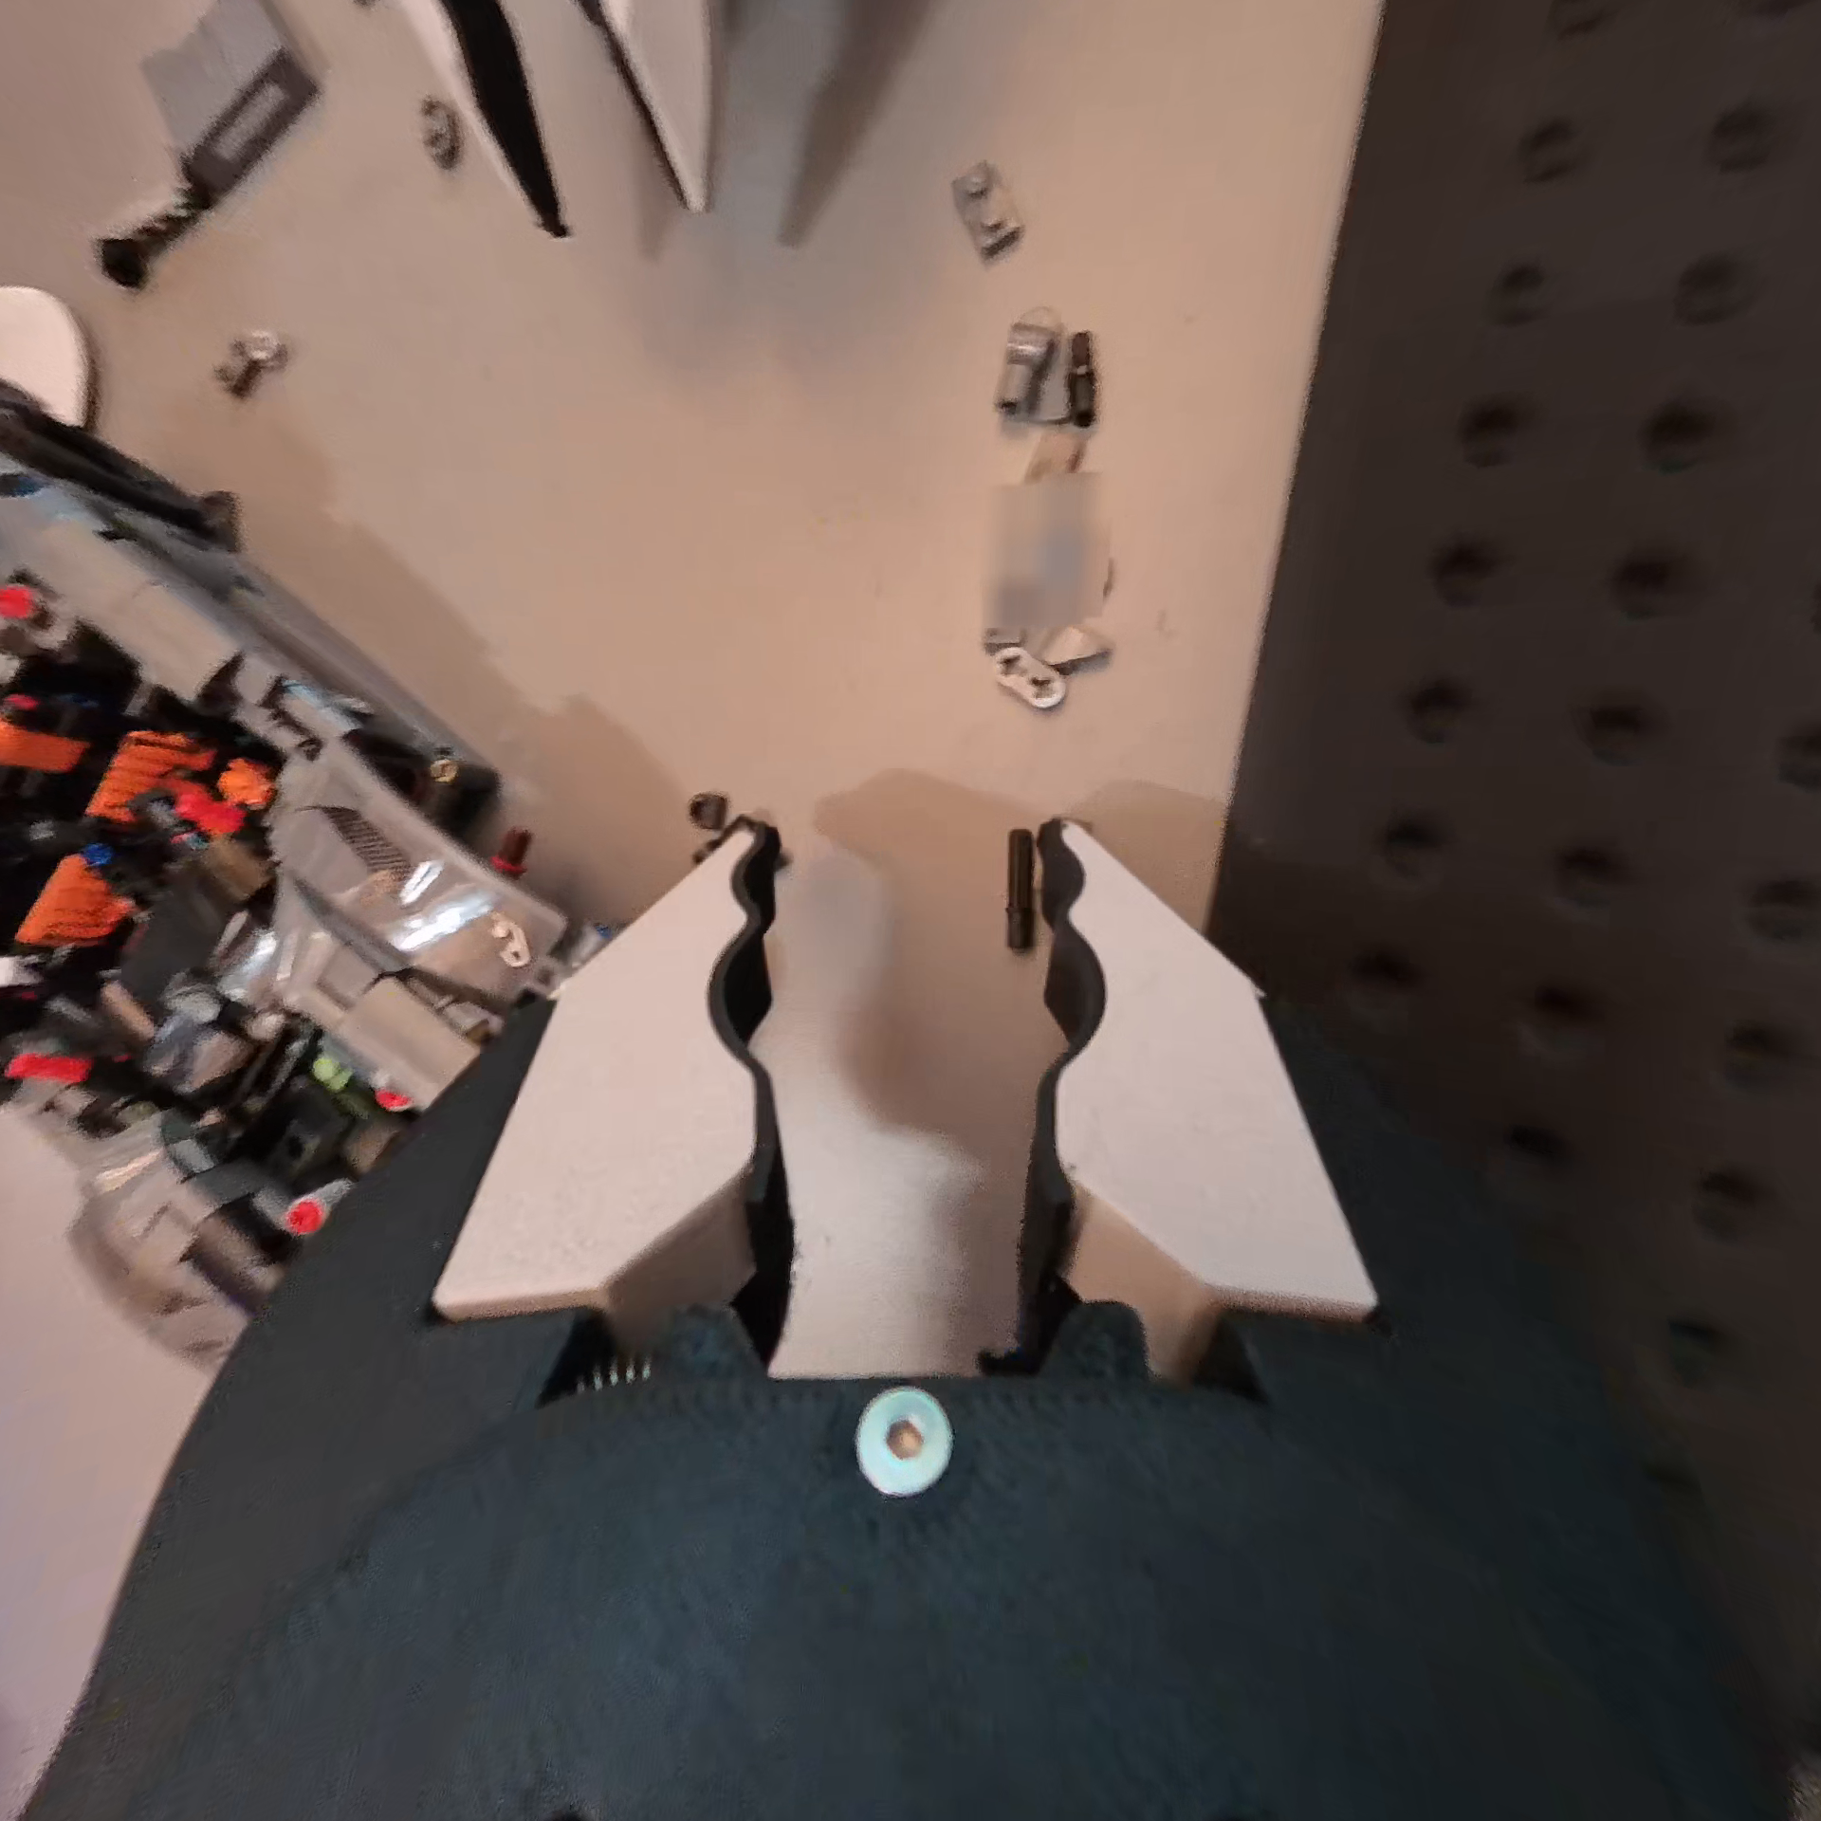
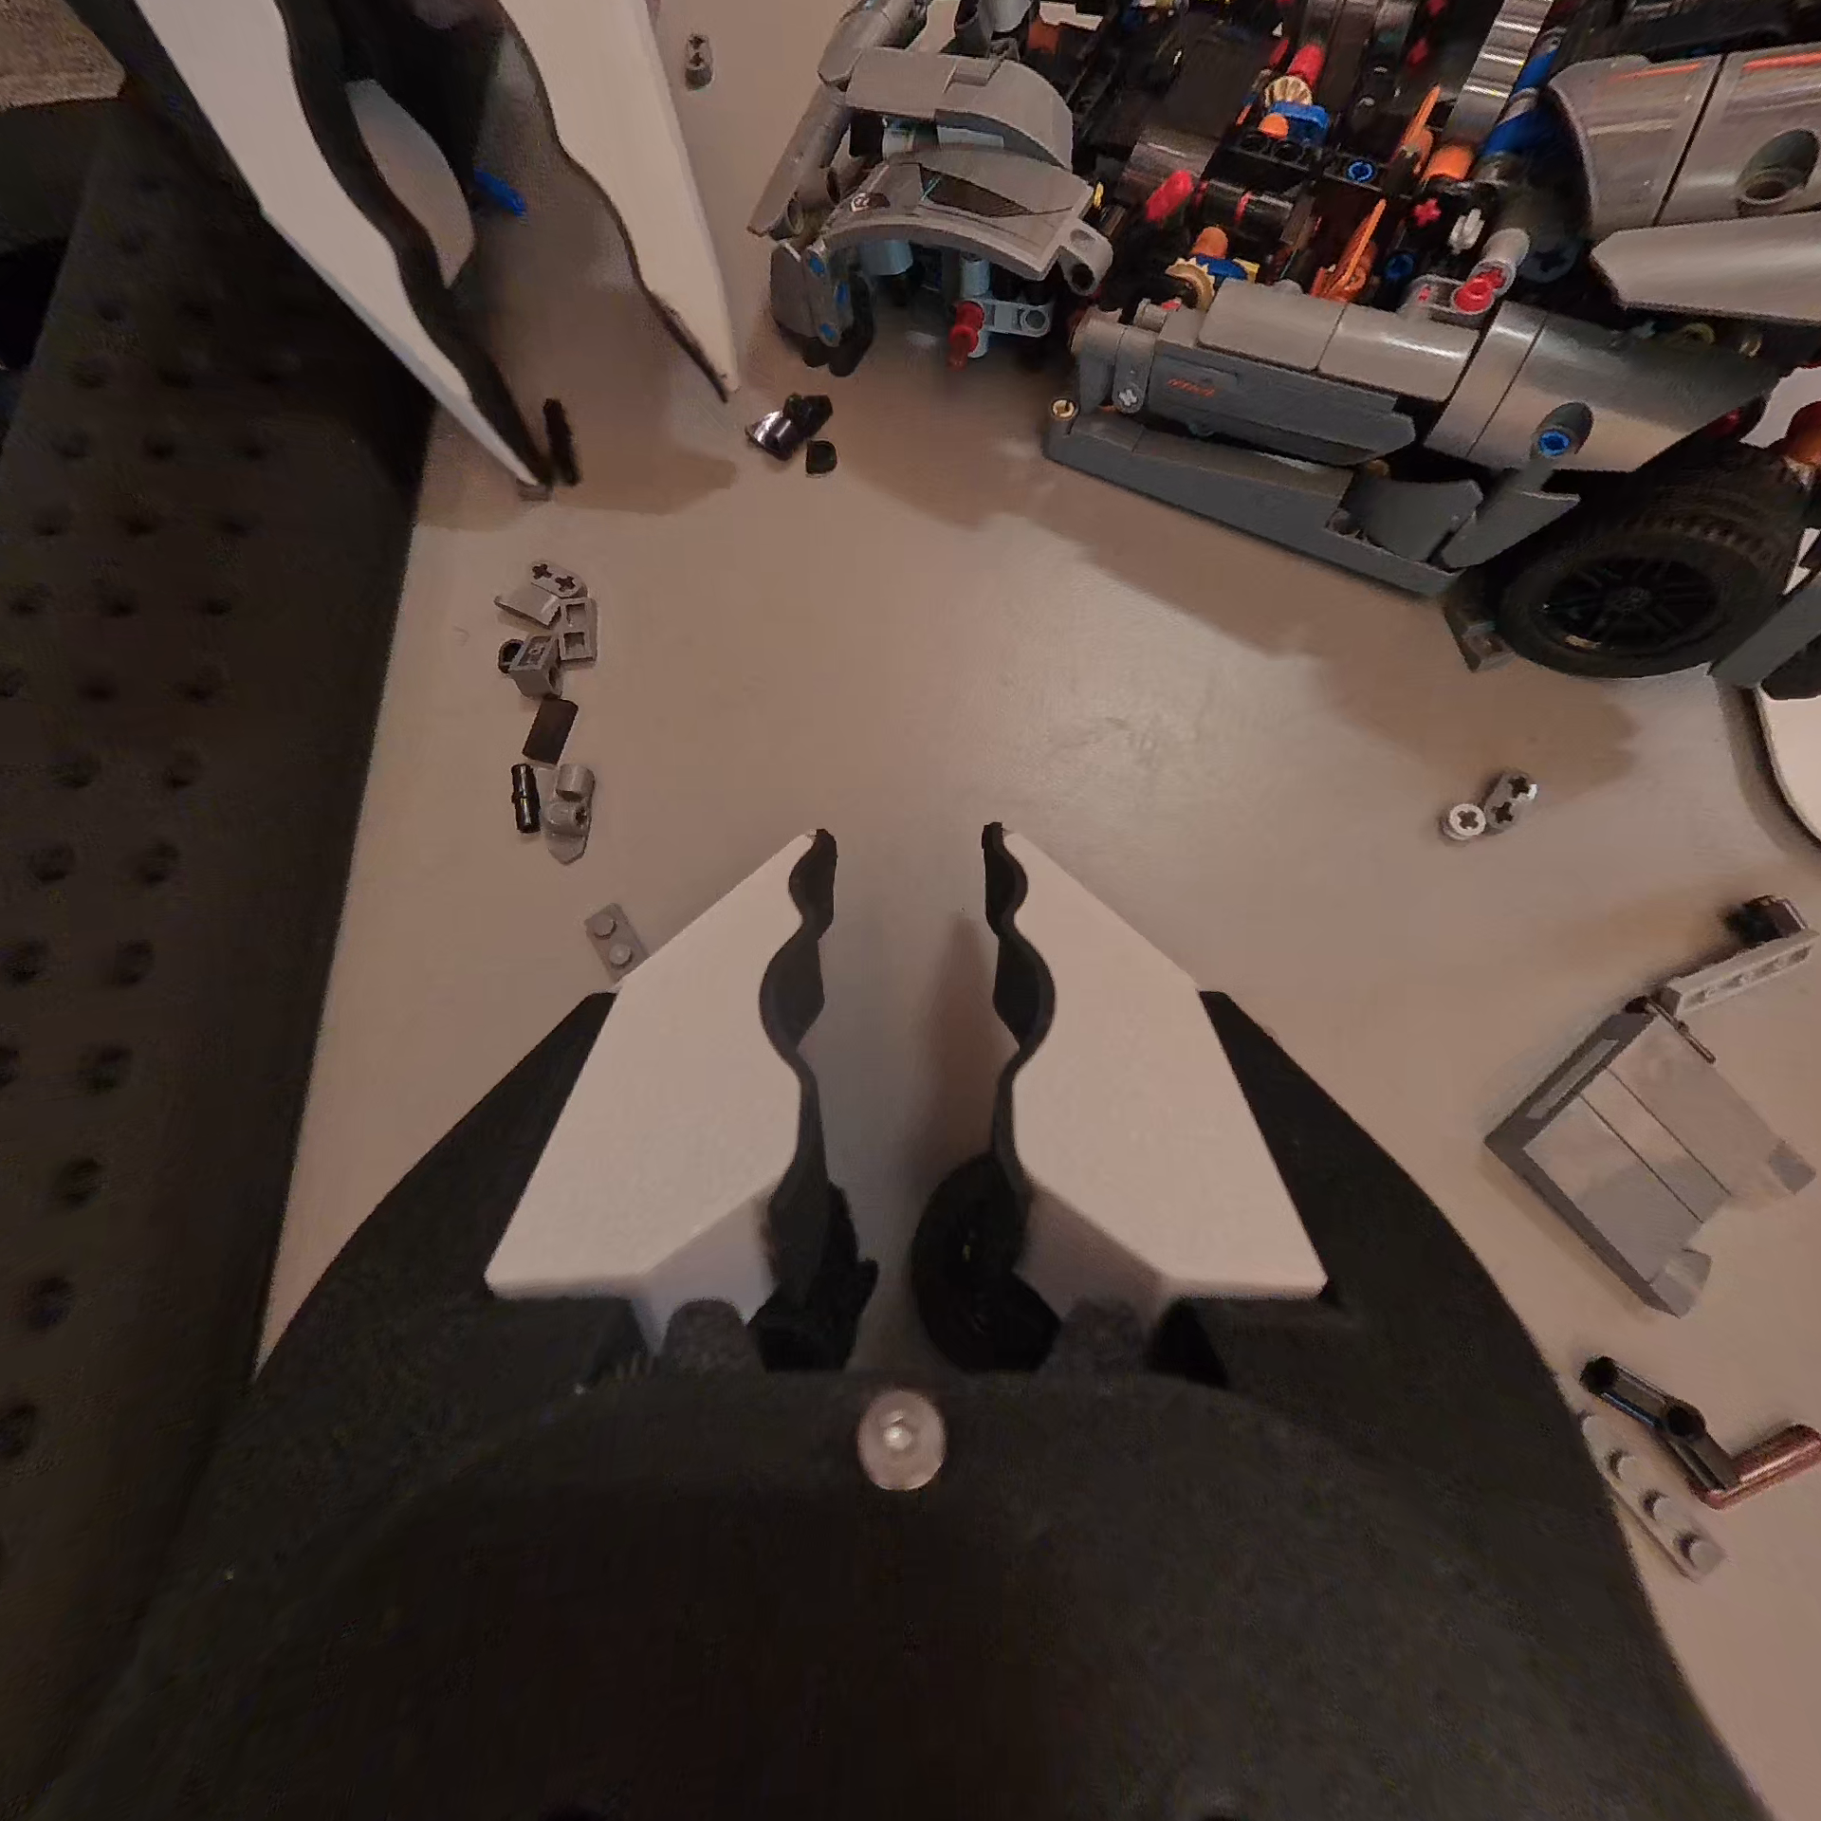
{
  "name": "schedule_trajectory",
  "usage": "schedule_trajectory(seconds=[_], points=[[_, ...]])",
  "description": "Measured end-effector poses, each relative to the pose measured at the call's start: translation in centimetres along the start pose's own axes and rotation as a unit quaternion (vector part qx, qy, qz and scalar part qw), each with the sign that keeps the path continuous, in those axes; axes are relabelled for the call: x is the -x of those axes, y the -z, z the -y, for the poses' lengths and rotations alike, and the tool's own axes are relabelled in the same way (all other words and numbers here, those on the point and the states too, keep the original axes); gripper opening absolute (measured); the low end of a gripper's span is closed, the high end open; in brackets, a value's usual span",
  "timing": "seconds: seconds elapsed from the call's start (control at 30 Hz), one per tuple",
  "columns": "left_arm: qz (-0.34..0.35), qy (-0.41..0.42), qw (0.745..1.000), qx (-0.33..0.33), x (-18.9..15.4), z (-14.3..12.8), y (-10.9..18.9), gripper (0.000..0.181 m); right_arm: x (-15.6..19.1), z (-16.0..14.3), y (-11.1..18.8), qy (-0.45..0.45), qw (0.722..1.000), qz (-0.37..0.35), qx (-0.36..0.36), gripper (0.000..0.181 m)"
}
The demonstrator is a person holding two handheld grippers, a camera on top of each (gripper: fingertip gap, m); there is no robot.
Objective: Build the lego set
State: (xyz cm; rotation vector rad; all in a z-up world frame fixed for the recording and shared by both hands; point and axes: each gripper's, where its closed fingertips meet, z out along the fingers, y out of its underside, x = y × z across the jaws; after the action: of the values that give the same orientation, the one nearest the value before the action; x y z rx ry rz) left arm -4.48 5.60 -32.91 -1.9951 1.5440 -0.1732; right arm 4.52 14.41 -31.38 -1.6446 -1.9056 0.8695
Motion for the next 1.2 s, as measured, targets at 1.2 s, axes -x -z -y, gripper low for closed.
schedule_trajectory(seconds=[1.2], points=[[-0.081, 0.079, 0.992, -0.054, -1.1, 1.7, 0.5, 0.0, 0.9, 1.0, -0.3, 0.012, 1.0, 0.003, -0.008, 0.028]])
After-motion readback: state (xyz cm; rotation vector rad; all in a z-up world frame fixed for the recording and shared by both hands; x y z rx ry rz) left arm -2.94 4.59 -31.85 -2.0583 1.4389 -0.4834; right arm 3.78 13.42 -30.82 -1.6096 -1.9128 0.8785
